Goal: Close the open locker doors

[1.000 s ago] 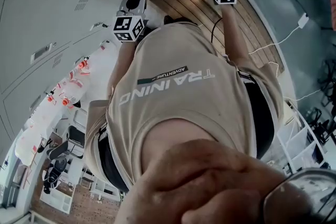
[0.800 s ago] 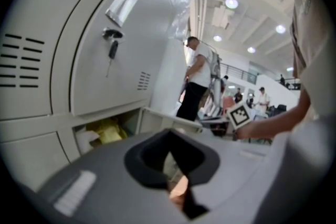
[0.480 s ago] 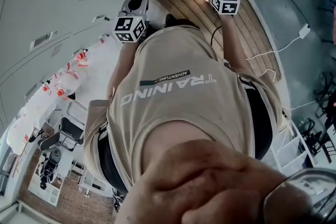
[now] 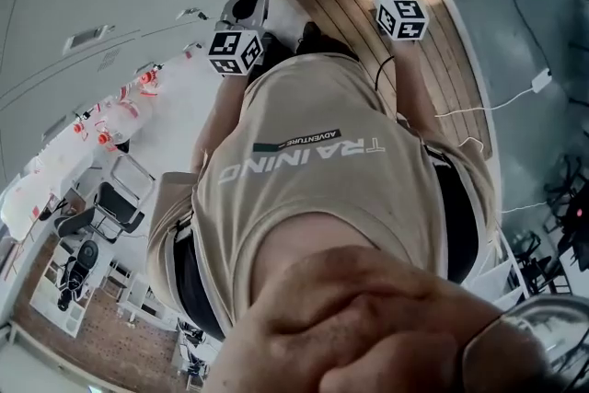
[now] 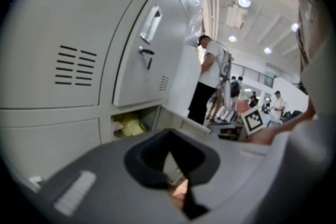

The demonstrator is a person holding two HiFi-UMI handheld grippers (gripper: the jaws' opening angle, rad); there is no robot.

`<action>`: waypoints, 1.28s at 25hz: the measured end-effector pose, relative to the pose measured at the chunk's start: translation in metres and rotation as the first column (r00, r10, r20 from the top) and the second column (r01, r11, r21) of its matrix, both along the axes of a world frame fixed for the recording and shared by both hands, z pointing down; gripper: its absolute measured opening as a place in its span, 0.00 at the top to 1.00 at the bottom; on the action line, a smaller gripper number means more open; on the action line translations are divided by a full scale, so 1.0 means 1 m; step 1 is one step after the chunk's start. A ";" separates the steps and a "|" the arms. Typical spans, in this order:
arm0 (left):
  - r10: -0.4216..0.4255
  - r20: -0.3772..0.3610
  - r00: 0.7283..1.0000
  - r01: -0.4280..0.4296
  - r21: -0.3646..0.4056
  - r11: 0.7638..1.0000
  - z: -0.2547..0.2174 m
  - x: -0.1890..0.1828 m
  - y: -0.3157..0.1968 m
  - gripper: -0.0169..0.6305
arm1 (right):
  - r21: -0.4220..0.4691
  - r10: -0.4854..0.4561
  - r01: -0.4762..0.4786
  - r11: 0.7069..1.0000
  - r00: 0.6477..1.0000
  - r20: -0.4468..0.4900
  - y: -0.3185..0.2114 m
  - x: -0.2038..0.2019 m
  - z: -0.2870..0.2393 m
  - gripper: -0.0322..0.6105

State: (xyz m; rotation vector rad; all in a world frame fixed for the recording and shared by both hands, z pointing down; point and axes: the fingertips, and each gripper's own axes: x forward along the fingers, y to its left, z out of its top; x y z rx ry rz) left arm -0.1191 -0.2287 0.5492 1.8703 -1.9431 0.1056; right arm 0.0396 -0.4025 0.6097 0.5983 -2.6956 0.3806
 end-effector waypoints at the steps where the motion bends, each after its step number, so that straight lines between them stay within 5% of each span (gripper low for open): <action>1: -0.007 0.001 1.000 0.007 0.002 1.000 -0.001 -0.002 0.003 0.97 | 0.003 -0.011 0.011 1.000 1.000 0.002 0.004 -0.003 -0.001 0.93; 14: -0.005 0.008 1.000 0.005 0.027 1.000 -0.012 -0.020 0.029 0.97 | -0.009 -0.123 0.123 0.992 0.992 0.008 0.049 -0.050 -0.006 0.93; 32: -0.150 -0.004 0.989 0.150 0.062 0.987 -0.013 -0.072 0.070 0.97 | 0.006 -0.319 0.319 0.948 0.948 -0.004 0.089 -0.133 -0.009 0.93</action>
